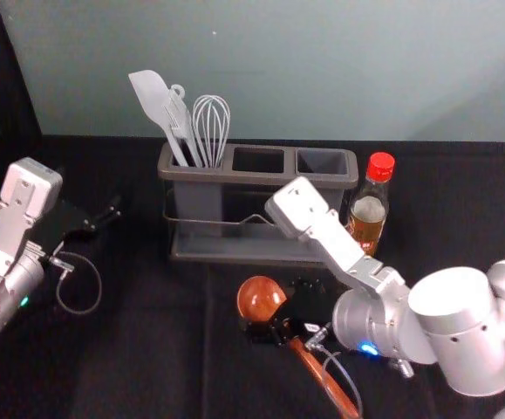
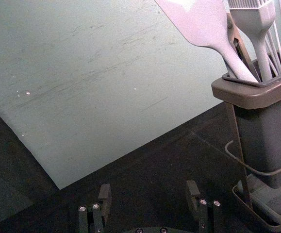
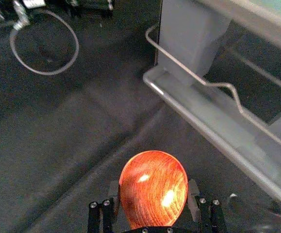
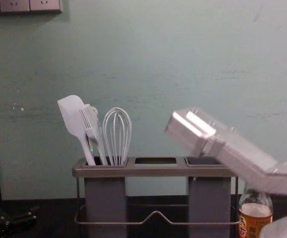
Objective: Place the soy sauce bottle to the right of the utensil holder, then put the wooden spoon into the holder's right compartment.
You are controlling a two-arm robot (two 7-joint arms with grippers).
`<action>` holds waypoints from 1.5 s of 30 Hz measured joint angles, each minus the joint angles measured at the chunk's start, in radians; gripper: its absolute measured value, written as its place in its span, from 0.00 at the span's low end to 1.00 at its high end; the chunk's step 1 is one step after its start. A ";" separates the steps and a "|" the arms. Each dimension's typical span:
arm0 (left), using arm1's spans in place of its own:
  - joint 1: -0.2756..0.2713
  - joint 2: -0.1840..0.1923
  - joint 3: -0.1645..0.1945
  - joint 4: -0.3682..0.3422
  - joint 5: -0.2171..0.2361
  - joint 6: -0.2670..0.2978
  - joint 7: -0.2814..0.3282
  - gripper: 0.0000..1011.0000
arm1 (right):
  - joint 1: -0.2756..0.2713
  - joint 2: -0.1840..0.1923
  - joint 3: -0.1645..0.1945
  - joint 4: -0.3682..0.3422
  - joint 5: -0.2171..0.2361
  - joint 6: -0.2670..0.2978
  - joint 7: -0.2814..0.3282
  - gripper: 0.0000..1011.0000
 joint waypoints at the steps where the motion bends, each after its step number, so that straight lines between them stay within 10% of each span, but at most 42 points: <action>1: 0.000 0.000 0.000 0.000 0.000 0.000 0.000 0.99 | -0.004 0.004 0.005 -0.010 0.001 0.000 0.003 0.83; 7: 0.000 0.000 0.000 0.000 0.000 0.000 0.000 0.99 | -0.055 0.040 0.053 -0.104 0.002 -0.045 0.014 0.83; 22: 0.000 0.000 0.000 0.000 0.000 0.000 0.000 0.99 | -0.304 0.077 0.248 -0.256 0.025 -0.603 -0.069 0.83; 45: 0.000 0.000 0.000 0.000 0.000 0.000 0.000 0.99 | -0.205 0.047 0.261 -0.115 -0.061 -0.998 -0.112 0.83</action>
